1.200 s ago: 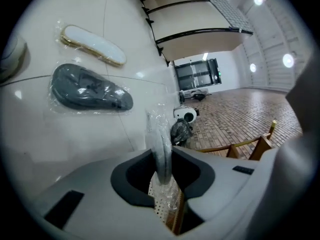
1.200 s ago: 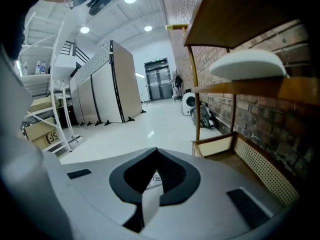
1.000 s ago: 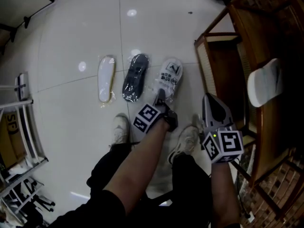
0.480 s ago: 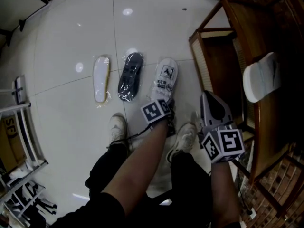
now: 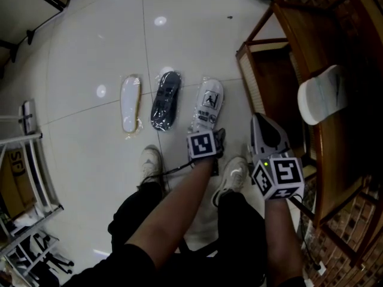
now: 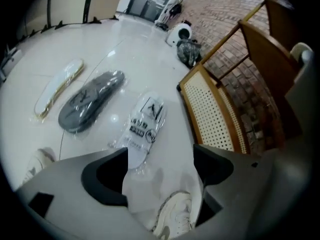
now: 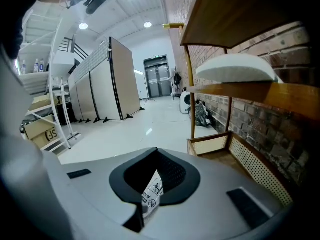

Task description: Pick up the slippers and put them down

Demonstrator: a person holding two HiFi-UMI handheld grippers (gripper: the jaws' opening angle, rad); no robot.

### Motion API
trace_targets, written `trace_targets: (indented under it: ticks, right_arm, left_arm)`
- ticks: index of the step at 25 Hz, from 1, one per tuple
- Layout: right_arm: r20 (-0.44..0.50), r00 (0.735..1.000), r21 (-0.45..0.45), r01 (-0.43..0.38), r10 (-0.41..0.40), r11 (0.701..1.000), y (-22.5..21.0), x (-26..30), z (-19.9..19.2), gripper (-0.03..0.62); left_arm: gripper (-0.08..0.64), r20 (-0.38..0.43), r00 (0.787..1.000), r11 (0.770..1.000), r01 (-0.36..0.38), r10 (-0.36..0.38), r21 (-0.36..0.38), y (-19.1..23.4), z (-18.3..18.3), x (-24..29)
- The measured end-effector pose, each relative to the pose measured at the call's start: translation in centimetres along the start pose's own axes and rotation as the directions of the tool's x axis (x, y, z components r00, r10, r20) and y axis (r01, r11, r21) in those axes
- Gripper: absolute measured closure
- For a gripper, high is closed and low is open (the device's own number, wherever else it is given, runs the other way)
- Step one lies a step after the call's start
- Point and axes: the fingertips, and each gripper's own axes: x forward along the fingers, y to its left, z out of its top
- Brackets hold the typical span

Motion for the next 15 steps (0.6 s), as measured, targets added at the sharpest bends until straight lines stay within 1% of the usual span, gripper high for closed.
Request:
trace_targets:
  ticks: [2, 4, 7, 9, 10, 12, 13, 14, 15]
  right_arm:
    - [-0.008, 1.000, 0.003, 0.021, -0.021, 1.000, 0.0, -0.1, 0.1, 0.589]
    - [-0.014, 0.999, -0.009, 0.044, -0.044, 0.999, 0.1, -0.2, 0.6, 0.589]
    - [0.010, 0.998, -0.036, 0.058, -0.057, 0.998, 0.8, -0.6, 2.2, 0.589]
    - [0.037, 0.997, -0.037, 0.071, -0.069, 0.997, 1.1, -1.5, 3.9, 0.589]
    - [0.058, 0.995, -0.036, 0.083, -0.081, 0.996, 1.2, -2.1, 5.1, 0.589]
    - [0.115, 0.988, -0.037, 0.105, -0.100, 0.994, 1.6, -3.1, 8.4, 0.589]
    - [0.144, 0.984, -0.044, 0.113, -0.105, 0.993, 2.0, -3.7, 10.1, 0.589]
    - [0.168, 0.980, -0.056, 0.118, -0.107, 0.991, 2.5, -4.4, 11.6, 0.589]
    - [0.189, 0.976, -0.071, 0.121, -0.106, 0.990, 3.2, -5.4, 13.0, 0.589]
  left_arm:
    - [0.147, 0.087, 0.993, 0.997, 0.076, -0.078, 0.027, -1.9, 3.2, -1.5]
    - [0.147, 0.173, 0.977, 0.991, 0.117, -0.126, 0.064, -3.0, 6.3, -3.7]
    - [0.147, 0.267, 0.947, 0.978, 0.141, -0.178, 0.154, -4.6, 9.9, -8.1]
    - [0.149, 0.329, 0.922, 0.959, 0.123, -0.206, 0.256, -5.7, 12.2, -11.8]
    - [0.149, 0.368, 0.904, 0.942, 0.099, -0.220, 0.320, -6.3, 13.6, -14.0]
    - [0.149, 0.457, 0.855, 0.896, 0.022, -0.247, 0.443, -7.3, 16.8, -19.0]
    - [0.153, 0.497, 0.829, 0.876, -0.017, -0.257, 0.483, -7.6, 18.2, -21.6]
    - [0.153, 0.531, 0.804, 0.861, -0.047, -0.268, 0.507, -7.9, 19.2, -24.3]
    - [0.154, 0.560, 0.779, 0.852, -0.066, -0.282, 0.520, -8.2, 19.8, -26.9]
